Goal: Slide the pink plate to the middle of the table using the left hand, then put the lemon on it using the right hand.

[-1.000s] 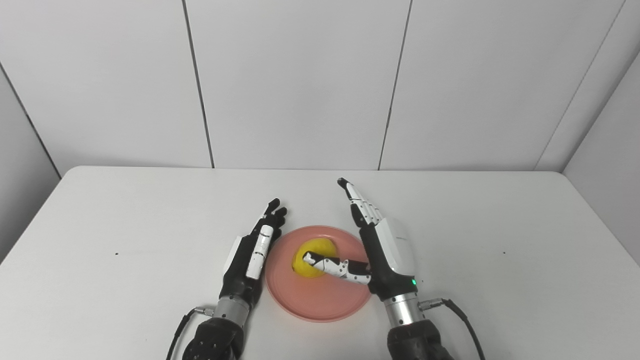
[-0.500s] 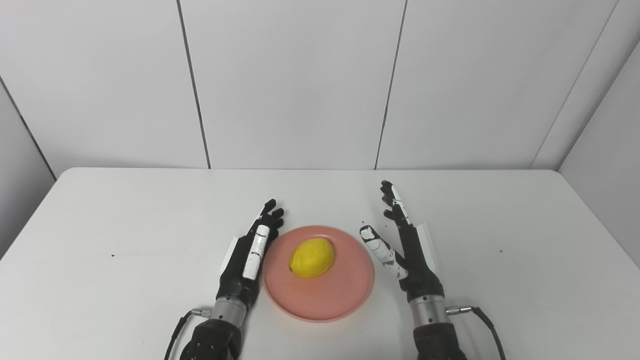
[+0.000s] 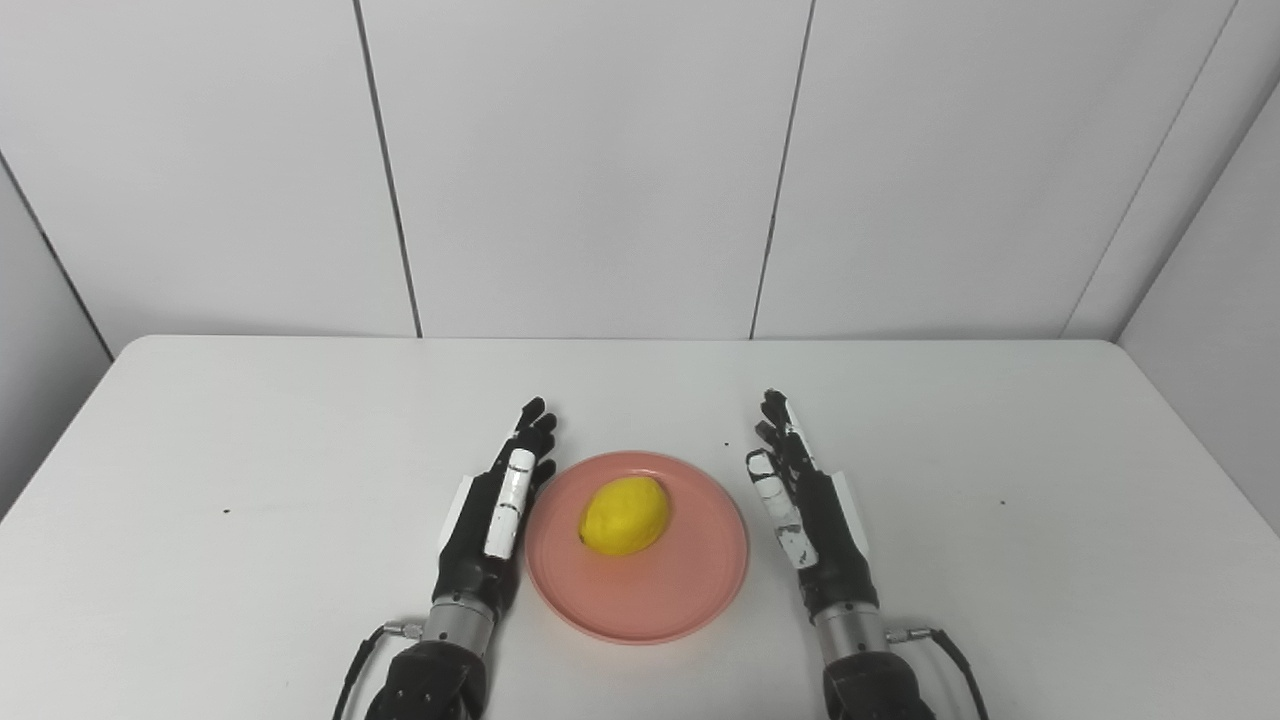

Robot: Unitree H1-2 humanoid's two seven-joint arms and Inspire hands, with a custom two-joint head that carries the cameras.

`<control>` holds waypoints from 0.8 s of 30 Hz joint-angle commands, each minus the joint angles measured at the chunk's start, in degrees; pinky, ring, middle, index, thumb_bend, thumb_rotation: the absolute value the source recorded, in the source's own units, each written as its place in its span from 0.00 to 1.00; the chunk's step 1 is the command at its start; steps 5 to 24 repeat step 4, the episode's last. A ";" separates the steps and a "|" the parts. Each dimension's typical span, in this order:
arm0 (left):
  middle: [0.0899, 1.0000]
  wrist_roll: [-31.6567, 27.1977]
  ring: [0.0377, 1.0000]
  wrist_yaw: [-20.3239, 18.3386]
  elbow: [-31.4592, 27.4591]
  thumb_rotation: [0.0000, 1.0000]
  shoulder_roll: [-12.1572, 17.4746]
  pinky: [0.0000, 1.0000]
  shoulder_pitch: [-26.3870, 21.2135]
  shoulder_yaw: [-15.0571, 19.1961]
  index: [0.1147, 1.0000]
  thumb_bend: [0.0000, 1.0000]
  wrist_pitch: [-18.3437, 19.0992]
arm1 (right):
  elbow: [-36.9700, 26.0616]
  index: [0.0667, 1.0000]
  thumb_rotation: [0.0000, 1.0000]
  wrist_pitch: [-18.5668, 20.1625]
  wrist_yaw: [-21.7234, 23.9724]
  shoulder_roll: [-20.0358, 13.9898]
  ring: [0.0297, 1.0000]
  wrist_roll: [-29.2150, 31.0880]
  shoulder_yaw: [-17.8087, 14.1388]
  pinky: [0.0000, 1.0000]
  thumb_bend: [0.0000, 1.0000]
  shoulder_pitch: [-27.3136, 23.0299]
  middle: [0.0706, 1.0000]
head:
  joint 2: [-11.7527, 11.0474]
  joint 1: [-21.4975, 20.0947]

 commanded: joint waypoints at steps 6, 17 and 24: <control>0.98 0.66 0.99 1.33 -0.18 1.00 0.07 1.00 -0.62 0.61 0.96 0.60 -2.23 | -0.43 0.94 1.00 -3.16 1.17 1.05 0.93 2.81 -1.12 0.94 0.70 -1.73 0.95 | -0.13 -0.13; 0.98 0.66 0.99 1.33 -0.18 1.00 0.07 1.00 -0.62 0.61 0.96 0.60 -2.23 | -0.43 0.94 1.00 -3.16 1.17 1.05 0.93 2.81 -1.12 0.94 0.70 -1.73 0.95 | -0.13 -0.13; 0.98 0.66 0.99 1.33 -0.18 1.00 0.07 1.00 -0.62 0.61 0.96 0.60 -2.23 | -0.43 0.94 1.00 -3.16 1.17 1.05 0.93 2.81 -1.12 0.94 0.70 -1.73 0.95 | -0.13 -0.13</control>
